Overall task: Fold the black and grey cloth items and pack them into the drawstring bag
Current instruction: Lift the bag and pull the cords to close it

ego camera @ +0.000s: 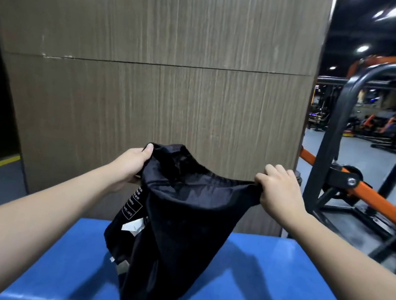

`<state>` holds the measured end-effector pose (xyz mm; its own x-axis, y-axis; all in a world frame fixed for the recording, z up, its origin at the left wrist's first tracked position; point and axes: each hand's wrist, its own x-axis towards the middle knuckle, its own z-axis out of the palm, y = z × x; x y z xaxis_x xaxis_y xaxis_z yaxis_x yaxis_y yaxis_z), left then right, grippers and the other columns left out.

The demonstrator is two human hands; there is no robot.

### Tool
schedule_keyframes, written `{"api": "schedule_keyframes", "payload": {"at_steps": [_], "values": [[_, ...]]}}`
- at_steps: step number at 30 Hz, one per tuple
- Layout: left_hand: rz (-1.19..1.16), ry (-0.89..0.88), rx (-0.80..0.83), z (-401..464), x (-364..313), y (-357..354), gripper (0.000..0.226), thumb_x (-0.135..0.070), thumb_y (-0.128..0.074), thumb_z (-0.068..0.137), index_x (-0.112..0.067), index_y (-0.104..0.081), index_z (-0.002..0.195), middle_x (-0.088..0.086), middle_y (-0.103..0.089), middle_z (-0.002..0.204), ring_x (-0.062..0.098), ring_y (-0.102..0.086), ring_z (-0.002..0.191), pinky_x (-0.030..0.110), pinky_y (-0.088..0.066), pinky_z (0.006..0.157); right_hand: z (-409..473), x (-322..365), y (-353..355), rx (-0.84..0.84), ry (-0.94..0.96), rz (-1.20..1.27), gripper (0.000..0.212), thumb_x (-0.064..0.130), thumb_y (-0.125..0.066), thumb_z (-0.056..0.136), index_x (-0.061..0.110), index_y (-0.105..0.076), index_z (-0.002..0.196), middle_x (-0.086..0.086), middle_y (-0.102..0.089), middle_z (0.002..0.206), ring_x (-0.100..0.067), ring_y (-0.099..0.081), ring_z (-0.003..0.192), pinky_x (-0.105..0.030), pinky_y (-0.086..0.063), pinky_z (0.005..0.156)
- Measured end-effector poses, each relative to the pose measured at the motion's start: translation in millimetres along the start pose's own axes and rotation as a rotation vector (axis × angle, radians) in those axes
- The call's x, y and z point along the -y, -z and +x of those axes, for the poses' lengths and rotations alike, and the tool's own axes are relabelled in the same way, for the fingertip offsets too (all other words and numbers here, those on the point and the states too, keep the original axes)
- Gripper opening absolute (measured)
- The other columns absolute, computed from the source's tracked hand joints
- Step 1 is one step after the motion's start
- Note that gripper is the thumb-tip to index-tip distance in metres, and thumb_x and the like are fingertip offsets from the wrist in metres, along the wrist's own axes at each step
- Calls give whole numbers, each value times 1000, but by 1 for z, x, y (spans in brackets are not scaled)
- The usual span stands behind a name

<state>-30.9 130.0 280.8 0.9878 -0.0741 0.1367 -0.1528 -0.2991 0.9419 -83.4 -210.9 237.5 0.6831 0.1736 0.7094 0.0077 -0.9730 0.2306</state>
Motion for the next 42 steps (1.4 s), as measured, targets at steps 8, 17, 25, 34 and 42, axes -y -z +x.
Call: {"api": "schedule_keyframes", "payload": {"at_steps": [8,17,25,34,42], "values": [[12,13,-8,-6,9,-15,40,-42,-38,105,-13,-66,101,4,-68,89,19,-60,73,29,-47,67,-14,11,1,193,100,191,15,10,-54,75,17,-54,87,0,-50,89,-26,-47,90,-39,-35,86],[163,-132,-161,-13,10,0,23,-33,-53,99,-14,-47,87,0,-49,68,14,-48,55,30,-50,55,6,81,34,429,71,736,31,41,-43,93,23,-63,108,5,-70,102,-19,-60,99,-38,-41,99],[469,-314,-286,-30,14,22,20,-39,-60,89,-25,-57,75,-5,-65,66,20,-66,68,41,-58,68,25,137,17,704,-7,619,49,42,-62,92,15,-57,132,-8,-64,129,-26,-59,119,-35,-47,99],[484,-370,-345,-43,25,23,19,-38,-62,90,-25,-58,76,-5,-64,73,14,-61,72,38,-51,73,20,146,8,1018,-32,759,80,43,-76,79,18,-43,148,-1,-55,140,-17,-53,125,-29,-42,104],[373,-384,-277,-56,23,15,16,-29,-58,94,-19,-58,82,3,-65,69,13,-68,50,33,-52,60,12,164,-9,1068,-145,1132,56,25,-85,59,0,-66,107,-12,-74,100,-28,-72,92,-45,-58,85]]}}
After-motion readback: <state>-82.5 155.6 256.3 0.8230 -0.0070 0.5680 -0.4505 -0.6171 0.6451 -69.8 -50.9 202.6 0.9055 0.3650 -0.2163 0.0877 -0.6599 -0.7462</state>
